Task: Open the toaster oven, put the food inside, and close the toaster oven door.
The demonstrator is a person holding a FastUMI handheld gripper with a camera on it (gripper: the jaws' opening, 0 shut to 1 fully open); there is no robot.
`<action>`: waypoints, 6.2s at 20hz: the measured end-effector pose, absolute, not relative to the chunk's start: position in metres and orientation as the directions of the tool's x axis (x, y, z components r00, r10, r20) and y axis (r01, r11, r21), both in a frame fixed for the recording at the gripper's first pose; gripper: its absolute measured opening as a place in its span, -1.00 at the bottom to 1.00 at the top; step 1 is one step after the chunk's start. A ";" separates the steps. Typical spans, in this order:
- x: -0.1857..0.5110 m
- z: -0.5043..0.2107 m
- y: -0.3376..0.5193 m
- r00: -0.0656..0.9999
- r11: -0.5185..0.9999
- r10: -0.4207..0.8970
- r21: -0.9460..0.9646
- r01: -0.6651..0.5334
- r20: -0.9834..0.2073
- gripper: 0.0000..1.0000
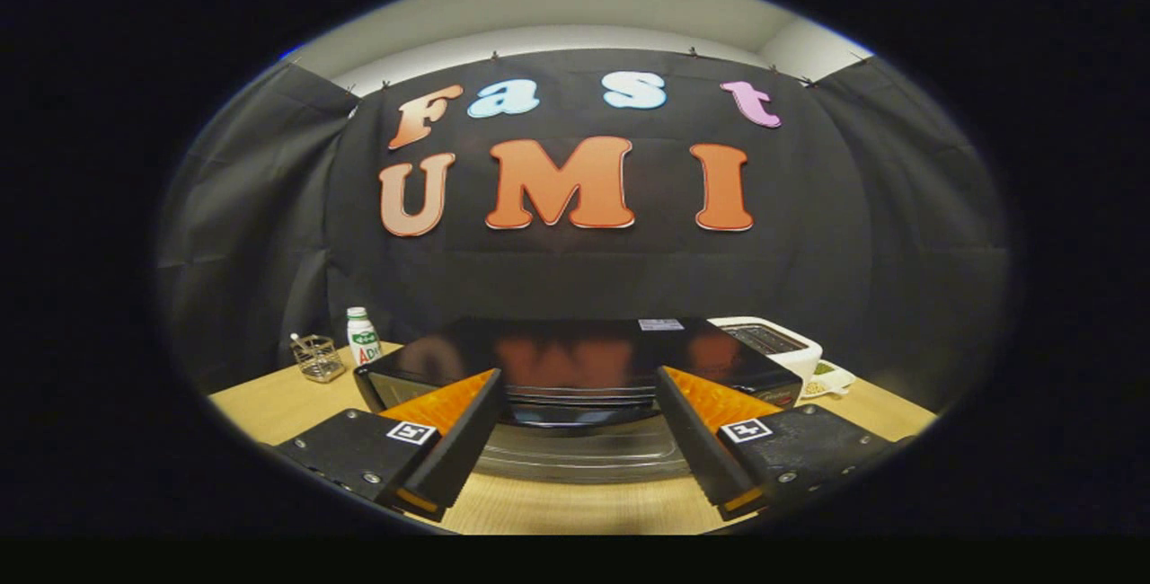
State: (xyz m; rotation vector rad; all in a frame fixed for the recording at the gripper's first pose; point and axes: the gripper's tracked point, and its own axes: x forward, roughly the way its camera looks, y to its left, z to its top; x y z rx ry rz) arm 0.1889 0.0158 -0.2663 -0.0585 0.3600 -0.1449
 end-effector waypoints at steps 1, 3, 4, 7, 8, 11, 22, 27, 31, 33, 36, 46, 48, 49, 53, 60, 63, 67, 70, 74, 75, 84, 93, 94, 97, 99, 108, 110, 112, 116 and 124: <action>0.191 -0.268 0.017 0.927 0.989 -0.143 -0.074 0.124 -0.348 0.98; 0.195 -0.271 0.021 0.927 0.991 -0.131 -0.051 0.121 -0.352 0.97; 0.196 -0.272 0.022 0.928 0.991 -0.130 -0.059 0.116 -0.350 0.96; 0.190 -0.270 0.028 0.937 0.995 -0.102 -0.050 0.090 -0.334 0.88; 0.186 -0.269 0.031 0.941 0.996 -0.087 -0.042 0.078 -0.326 0.83; 0.172 -0.270 0.036 0.943 0.998 -0.057 -0.024 0.052 -0.328 0.54; 0.059 -0.331 0.056 0.769 0.989 0.138 0.133 -0.069 -0.624 0.54; 0.040 -0.351 0.053 0.744 0.987 0.150 0.138 -0.078 -0.651 0.50; 0.032 -0.370 0.044 0.718 0.993 0.118 0.077 -0.089 -0.686 0.45; 0.024 -0.384 0.043 0.691 0.994 0.110 0.067 -0.089 -0.714 0.45; 0.026 -0.385 0.037 0.694 0.994 0.105 0.059 -0.090 -0.712 0.46; -0.014 -0.347 0.042 0.733 0.984 0.175 0.138 -0.110 -0.658 0.48; -0.033 -0.335 0.053 0.737 0.977 0.212 0.158 -0.144 -0.642 0.52; -0.043 -0.330 0.060 0.732 0.971 0.239 0.174 -0.165 -0.638 0.52; -0.096 -0.338 0.081 0.650 0.944 0.328 0.202 -0.262 -0.686 0.65; -0.137 -0.351 0.082 0.587 0.940 0.338 0.235 -0.247 -0.735 0.86; -0.145 -0.358 0.084 0.573 0.941 0.334 0.232 -0.246 -0.748 0.88; -0.141 -0.362 0.086 0.590 0.946 0.314 0.189 -0.265 -0.744 0.91; -0.142 -0.364 0.086 0.597 0.946 0.303 0.160 -0.282 -0.742 0.70; -0.141 -0.366 0.086 0.578 0.948 0.309 0.201 -0.246 -0.755 0.11; -0.142 -0.366 0.088 0.571 0.947 0.314 0.210 -0.241 -0.759 0.02; -0.130 -0.355 0.096 0.588 0.939 0.341 0.296 -0.175 -0.733 -0.51; -0.065 -0.315 0.105 0.707 0.871 0.369 0.489 -0.037 -0.603 -0.52; -0.053 -0.311 0.101 0.728 0.863 0.350 0.505 -0.006 -0.589 -0.52; -0.016 -0.306 0.098 0.761 0.830 0.327 0.555 0.052 -0.560 -0.53; 0.007 -0.299 0.095 0.782 0.799 0.322 0.597 0.078 -0.534 -0.52; 0.095 -0.317 0.082 0.802 0.708 0.274 0.676 0.205 -0.531 -0.53; 0.111 -0.323 0.080 0.809 0.686 0.266 0.693 0.223 -0.524 -0.52; 0.126 -0.330 0.072 0.816 0.677 0.236 0.692 0.252 -0.527 -0.52; 0.152 -0.335 0.067 0.834 0.583 0.228 0.756 0.297 -0.503 -0.52; 0.200 -0.345 0.057 0.859 0.635 0.135 0.709 0.307 -0.493 -0.53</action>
